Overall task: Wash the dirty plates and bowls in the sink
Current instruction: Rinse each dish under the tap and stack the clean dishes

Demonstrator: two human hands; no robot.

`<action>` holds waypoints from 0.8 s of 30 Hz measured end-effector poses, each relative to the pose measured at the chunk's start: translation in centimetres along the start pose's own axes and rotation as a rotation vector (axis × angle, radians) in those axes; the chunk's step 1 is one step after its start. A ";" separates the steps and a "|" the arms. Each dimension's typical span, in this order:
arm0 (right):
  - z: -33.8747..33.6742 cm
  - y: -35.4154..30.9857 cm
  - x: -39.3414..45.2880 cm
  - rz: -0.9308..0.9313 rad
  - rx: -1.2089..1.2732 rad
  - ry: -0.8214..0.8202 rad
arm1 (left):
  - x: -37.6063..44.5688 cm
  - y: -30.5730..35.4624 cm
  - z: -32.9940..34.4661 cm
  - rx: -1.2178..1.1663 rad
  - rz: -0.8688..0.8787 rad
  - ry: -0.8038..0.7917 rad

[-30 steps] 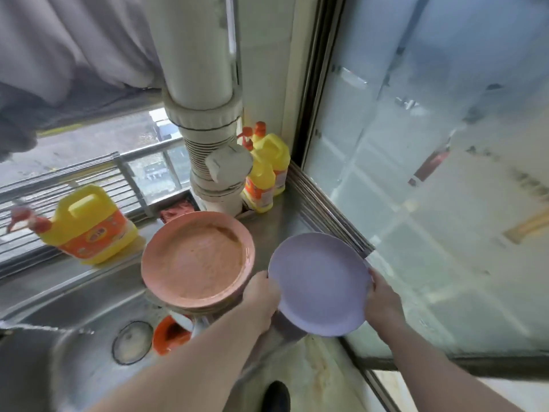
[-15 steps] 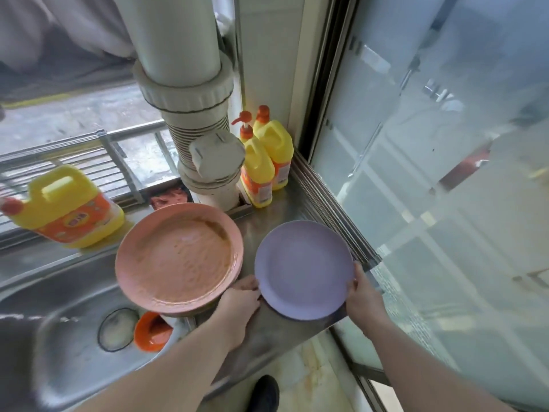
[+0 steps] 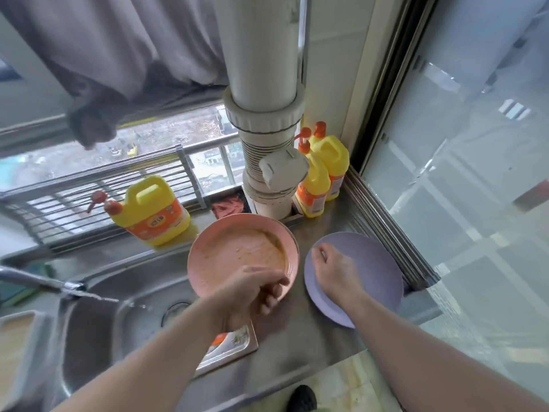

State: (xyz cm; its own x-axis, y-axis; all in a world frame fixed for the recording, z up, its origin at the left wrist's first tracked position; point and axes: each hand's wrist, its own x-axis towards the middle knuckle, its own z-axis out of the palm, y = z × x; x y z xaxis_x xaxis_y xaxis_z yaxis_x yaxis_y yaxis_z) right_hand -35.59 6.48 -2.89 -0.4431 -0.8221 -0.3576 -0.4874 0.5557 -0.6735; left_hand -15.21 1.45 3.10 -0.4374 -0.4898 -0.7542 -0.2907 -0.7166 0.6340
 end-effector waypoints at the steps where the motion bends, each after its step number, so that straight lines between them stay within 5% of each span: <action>1: 1.1 -1.2 0.0 -0.010 0.017 0.003 | -0.2 0.9 -1.4 0.004 0.107 0.152; 4: 3.9 -3.2 0.2 0.047 -0.014 -0.020 | -0.2 2.0 -7.2 0.361 0.375 0.653; 6: 5.0 -3.5 0.1 0.094 -0.087 -0.003 | 0.3 0.9 -10.8 0.616 0.362 0.873; 11: 5.7 -4.1 -1.0 0.096 -0.186 0.101 | 2.2 -3.1 -14.1 0.463 0.171 0.628; 17: 5.8 -10.1 -6.4 -0.263 -0.050 0.311 | -1.0 -5.6 -17.4 0.103 0.222 0.531; 20: 8.5 -13.9 -9.1 -0.344 -0.087 0.264 | -2.4 -7.8 -21.3 -0.112 0.090 0.453; 24: 15.3 -16.9 -10.3 -0.214 -0.119 0.126 | -4.2 -10.6 -27.0 -0.246 -0.050 0.499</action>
State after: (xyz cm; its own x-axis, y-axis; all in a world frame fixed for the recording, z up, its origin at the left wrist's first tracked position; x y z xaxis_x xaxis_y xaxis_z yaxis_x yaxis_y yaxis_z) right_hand -11.22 3.66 2.27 -0.4074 -0.9044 -0.1270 -0.6618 0.3882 -0.6414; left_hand 12.72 -2.33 -5.05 0.0456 -0.5851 -0.8096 -0.0676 -0.8104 0.5819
